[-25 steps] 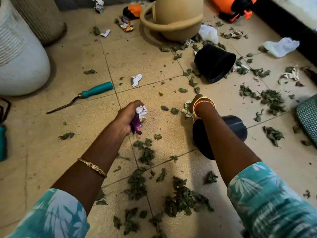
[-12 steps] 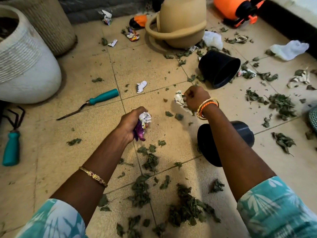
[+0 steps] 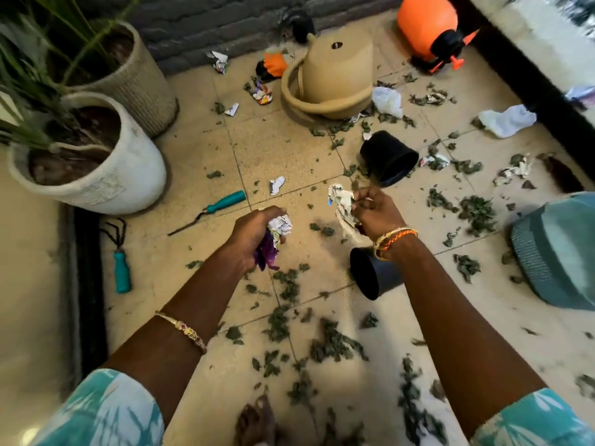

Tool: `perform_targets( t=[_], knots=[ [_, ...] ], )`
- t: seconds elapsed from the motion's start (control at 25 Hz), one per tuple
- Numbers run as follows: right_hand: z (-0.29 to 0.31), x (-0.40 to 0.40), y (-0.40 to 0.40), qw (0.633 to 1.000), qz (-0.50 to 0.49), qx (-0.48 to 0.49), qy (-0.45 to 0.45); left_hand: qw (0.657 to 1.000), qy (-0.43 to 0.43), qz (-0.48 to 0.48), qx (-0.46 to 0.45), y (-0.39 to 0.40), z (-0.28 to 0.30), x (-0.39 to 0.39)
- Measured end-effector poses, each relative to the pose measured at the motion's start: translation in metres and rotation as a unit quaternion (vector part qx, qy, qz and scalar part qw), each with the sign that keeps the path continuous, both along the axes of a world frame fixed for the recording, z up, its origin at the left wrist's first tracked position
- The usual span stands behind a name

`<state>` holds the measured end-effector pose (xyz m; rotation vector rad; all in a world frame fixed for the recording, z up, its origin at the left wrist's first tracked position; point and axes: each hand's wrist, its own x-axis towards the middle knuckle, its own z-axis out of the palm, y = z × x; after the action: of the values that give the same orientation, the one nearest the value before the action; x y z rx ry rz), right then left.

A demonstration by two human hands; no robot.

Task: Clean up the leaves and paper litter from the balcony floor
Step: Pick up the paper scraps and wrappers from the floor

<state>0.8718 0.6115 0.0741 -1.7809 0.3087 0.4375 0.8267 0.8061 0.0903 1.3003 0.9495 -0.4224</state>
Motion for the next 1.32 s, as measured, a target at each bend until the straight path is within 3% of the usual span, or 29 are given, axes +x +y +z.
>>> perform_targets(
  t=[0.24, 0.4, 0.6, 0.84, 1.0, 1.12, 1.32],
  knots=[
    [0.203, -0.038, -0.032, 0.987, -0.085, 0.095, 0.094, 0.994, 0.006, 0.093, -0.056, -0.024, 0.194, -0.039],
    [0.328, -0.066, -0.037, 0.986, -0.080, 0.074, 0.124, 0.989, 0.024, 0.120, -0.084, -0.031, 0.310, -0.076],
    [0.427, -0.123, -0.030, 0.994, -0.089, 0.038, 0.044, 0.980, 0.023, 0.153, -0.122, -0.035, 0.401, -0.132],
    [0.483, -0.166, -0.060, 0.996, -0.029, 0.080, -0.008, 0.967, -0.009, 0.239, -0.081, -0.097, 0.462, -0.214],
    [0.502, -0.197, -0.083, 0.986, 0.155, 0.065, -0.009, 0.924, -0.078, 0.356, -0.111, -0.164, 0.474, -0.276],
    [0.502, -0.236, -0.104, 0.966, 0.252, 0.037, -0.051, 0.898, -0.077, 0.423, -0.094, -0.204, 0.484, -0.323],
    [0.514, -0.314, -0.118, 0.921, 0.386, 0.034, -0.030, 0.826, -0.088, 0.550, -0.085, -0.252, 0.497, -0.416]
  ],
)
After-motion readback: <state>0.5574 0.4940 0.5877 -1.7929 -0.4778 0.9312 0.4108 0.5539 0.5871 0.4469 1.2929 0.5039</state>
